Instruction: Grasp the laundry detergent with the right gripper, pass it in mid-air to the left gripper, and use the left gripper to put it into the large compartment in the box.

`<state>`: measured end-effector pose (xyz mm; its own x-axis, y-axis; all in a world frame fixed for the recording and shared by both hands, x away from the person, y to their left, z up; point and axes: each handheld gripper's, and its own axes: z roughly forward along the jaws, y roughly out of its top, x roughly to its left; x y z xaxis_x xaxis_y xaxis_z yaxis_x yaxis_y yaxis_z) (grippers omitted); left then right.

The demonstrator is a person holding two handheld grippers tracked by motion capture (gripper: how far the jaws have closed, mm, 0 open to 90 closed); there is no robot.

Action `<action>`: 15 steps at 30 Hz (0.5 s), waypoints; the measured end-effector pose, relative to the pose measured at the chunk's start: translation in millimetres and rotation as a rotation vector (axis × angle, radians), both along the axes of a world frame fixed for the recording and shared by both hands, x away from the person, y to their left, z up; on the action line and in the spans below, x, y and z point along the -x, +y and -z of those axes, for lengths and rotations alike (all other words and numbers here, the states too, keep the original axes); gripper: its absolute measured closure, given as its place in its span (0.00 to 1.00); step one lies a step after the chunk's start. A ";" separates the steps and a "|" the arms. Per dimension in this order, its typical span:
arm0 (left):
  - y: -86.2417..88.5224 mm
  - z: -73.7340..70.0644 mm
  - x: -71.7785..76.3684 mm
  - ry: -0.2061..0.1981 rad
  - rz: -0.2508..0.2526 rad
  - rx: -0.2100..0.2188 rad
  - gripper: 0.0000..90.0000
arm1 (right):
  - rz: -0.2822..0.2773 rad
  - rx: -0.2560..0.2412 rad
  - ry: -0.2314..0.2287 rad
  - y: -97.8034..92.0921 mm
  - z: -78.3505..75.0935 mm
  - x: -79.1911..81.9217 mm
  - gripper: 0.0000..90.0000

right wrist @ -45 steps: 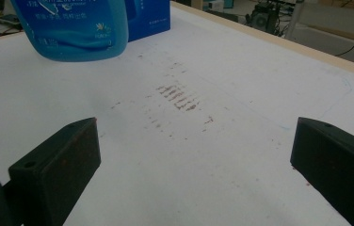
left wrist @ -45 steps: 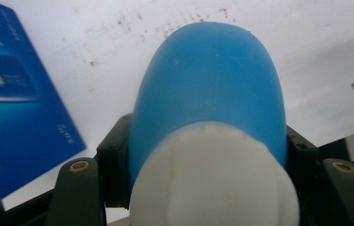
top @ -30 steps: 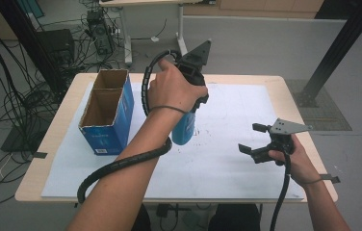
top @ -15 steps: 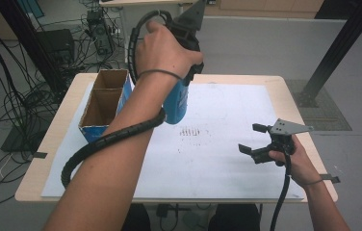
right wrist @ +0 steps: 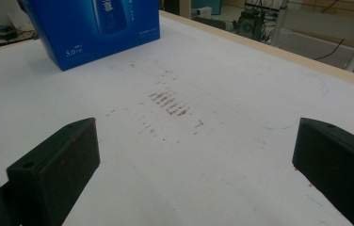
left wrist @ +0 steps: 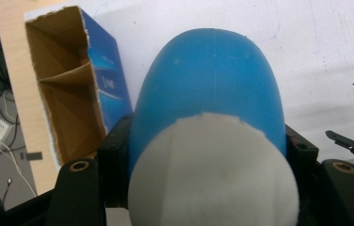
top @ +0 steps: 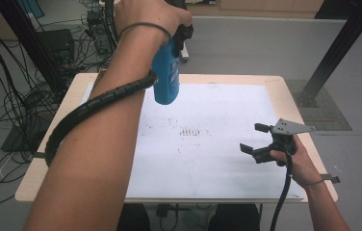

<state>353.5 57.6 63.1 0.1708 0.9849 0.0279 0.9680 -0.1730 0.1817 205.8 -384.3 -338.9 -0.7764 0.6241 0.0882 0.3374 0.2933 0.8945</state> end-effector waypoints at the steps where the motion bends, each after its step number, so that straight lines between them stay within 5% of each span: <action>1: 1.7 -2.9 -0.1 -0.001 -0.006 -0.001 0.42 | 0.001 -0.005 -0.001 -0.8 0.2 0.1 0.01; 15: 27.9 -23.2 -0.1 -0.017 -0.089 -0.034 0.42 | 0.006 -0.007 -0.003 1.0 1.1 0.2 0.01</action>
